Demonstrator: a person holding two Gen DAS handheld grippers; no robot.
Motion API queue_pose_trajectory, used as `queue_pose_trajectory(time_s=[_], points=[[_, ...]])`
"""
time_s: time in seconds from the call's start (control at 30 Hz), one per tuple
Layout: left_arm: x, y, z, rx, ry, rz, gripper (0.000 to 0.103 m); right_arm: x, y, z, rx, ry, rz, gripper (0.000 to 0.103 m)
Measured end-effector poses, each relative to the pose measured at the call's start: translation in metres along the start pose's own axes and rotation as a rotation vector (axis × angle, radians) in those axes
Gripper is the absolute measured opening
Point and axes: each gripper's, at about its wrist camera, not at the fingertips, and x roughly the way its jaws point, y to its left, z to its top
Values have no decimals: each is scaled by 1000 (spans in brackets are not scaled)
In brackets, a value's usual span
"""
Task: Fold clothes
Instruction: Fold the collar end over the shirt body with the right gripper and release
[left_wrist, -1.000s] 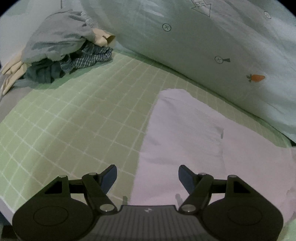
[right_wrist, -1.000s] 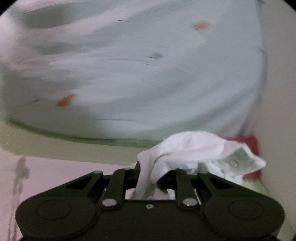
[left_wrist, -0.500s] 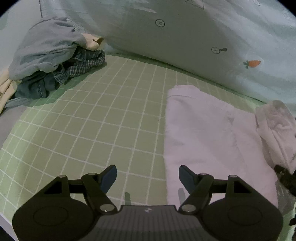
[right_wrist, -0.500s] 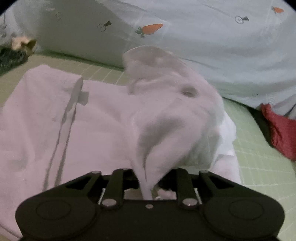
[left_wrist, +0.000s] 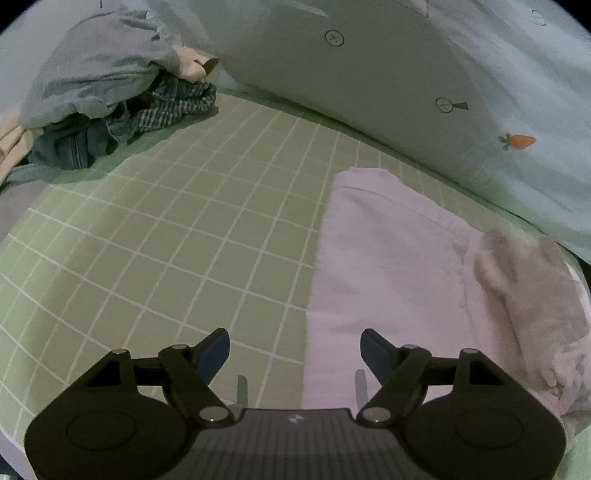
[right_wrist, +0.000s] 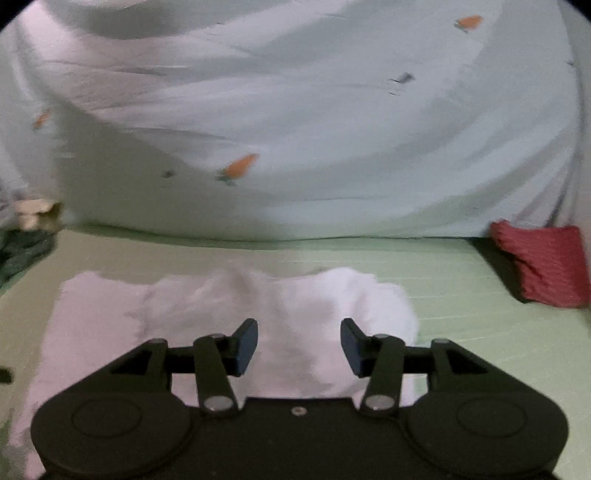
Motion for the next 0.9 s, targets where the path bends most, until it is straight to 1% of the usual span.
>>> queue_pose_trajectory(time_s=[0.03,0.1,0.17,0.27,0.33,0.43,0.5,0.53,0.6,0.63,0.7,0.73,0.77,0.83,0.87,0.9], points=[[1,-2,0,-1,2,1,78,7,-4,1,-3,14,-26,50],[4,-5,1,1,4,6,78,21,-8,1,-17,30,-46,50],[7,-6,2,3,8,10,79,33,-9,3,-11,45,-45,46],[14,-5,4,-4,17,19,79,50,-4,5,-5,67,-40,46],[20,-3,7,-11,27,25,79,65,6,5,-23,92,-28,46],[31,0,13,-15,41,33,79,89,32,-6,-61,153,30,49],[39,1,17,-20,50,34,79,103,53,-21,-75,227,84,49],[43,2,19,-20,55,33,79,108,60,-29,-66,243,71,49],[49,1,21,-9,67,26,79,107,67,-38,-32,219,29,50],[51,0,21,-1,73,21,79,105,68,-37,-41,224,25,51],[55,-2,21,11,85,12,79,102,65,-33,-36,235,10,62],[57,-3,21,15,91,8,79,99,61,-30,-25,242,0,74],[59,-4,21,20,97,3,79,97,58,-28,-15,248,-10,82],[64,-6,21,28,109,-6,80,92,51,-23,9,258,-30,89],[66,-7,21,33,115,-10,80,86,48,-23,32,247,-43,95],[67,-8,21,40,118,-15,80,79,44,-24,53,235,-56,99]])
